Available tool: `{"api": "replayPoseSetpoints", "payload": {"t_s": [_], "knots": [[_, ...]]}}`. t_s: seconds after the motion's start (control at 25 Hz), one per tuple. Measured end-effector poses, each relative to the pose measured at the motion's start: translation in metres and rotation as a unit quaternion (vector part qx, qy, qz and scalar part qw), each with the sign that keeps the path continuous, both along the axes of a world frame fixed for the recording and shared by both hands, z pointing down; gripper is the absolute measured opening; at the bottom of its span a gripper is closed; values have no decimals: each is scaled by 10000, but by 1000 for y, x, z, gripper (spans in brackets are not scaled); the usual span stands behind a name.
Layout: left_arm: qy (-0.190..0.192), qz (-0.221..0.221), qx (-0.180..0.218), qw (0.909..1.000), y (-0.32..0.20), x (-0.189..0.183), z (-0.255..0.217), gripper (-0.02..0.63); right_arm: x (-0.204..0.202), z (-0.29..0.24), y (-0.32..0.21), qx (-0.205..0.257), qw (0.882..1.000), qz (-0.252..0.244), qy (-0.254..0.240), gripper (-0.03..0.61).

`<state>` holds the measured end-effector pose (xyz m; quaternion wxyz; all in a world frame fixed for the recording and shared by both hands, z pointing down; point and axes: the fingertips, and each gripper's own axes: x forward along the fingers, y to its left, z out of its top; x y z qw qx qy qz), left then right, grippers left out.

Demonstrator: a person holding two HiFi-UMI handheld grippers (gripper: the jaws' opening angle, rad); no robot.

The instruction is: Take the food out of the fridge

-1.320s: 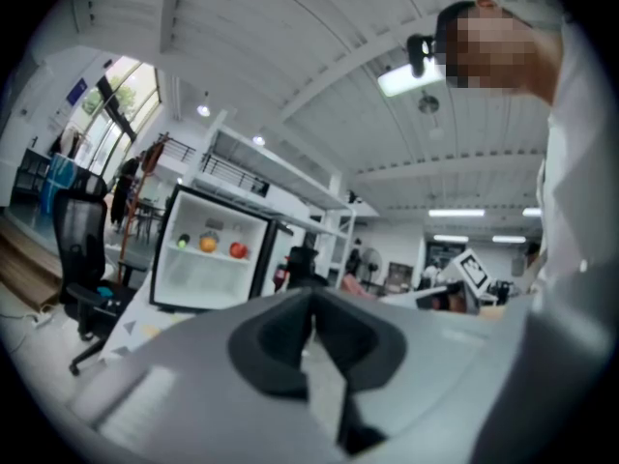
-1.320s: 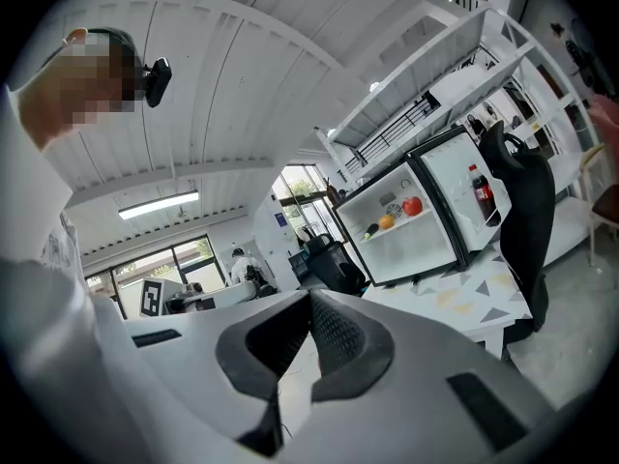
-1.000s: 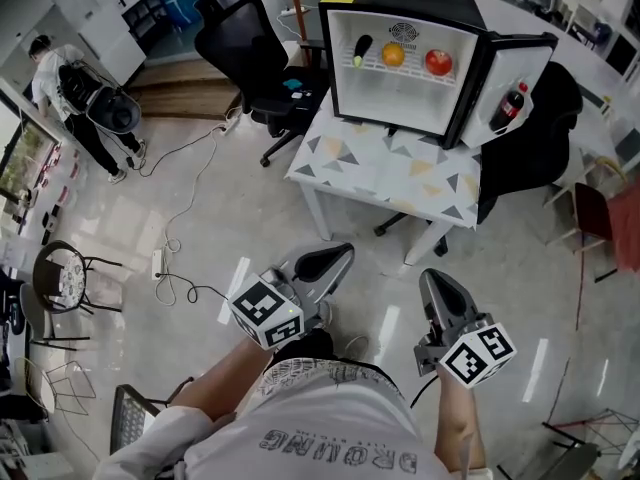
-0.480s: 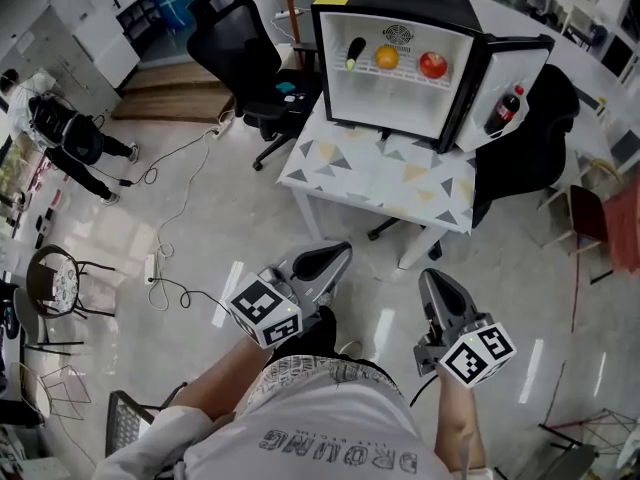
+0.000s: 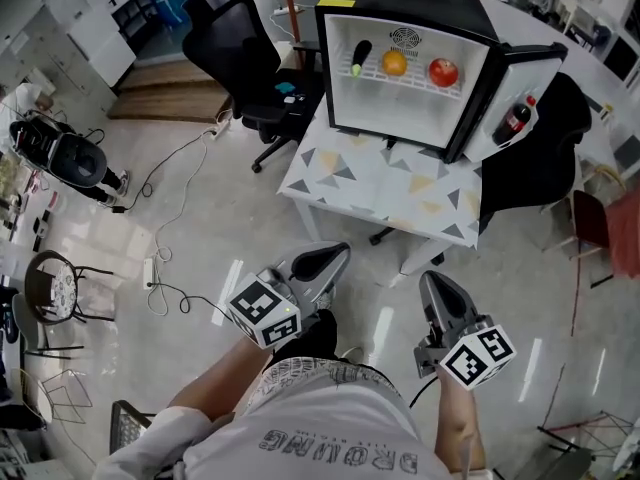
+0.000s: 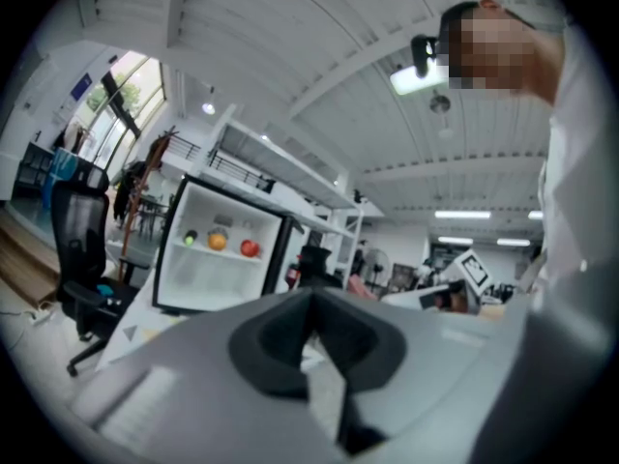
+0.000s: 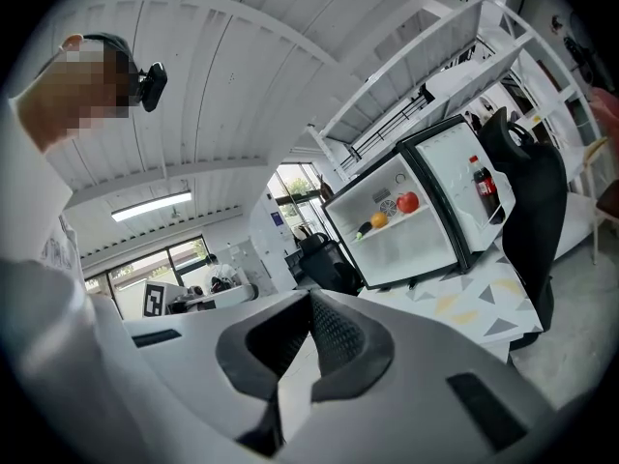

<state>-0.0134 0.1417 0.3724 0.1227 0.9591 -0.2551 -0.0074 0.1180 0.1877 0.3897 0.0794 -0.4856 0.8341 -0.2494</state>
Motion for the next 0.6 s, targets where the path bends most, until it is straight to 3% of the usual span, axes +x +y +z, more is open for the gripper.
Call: {"api": "replayPoseSetpoints", "payload": {"t_s": [0.6], "knots": [[101,71,-152,9998,-126,-20,13,11,-23,9,-120,-150,9998,79,128,-11]]}}
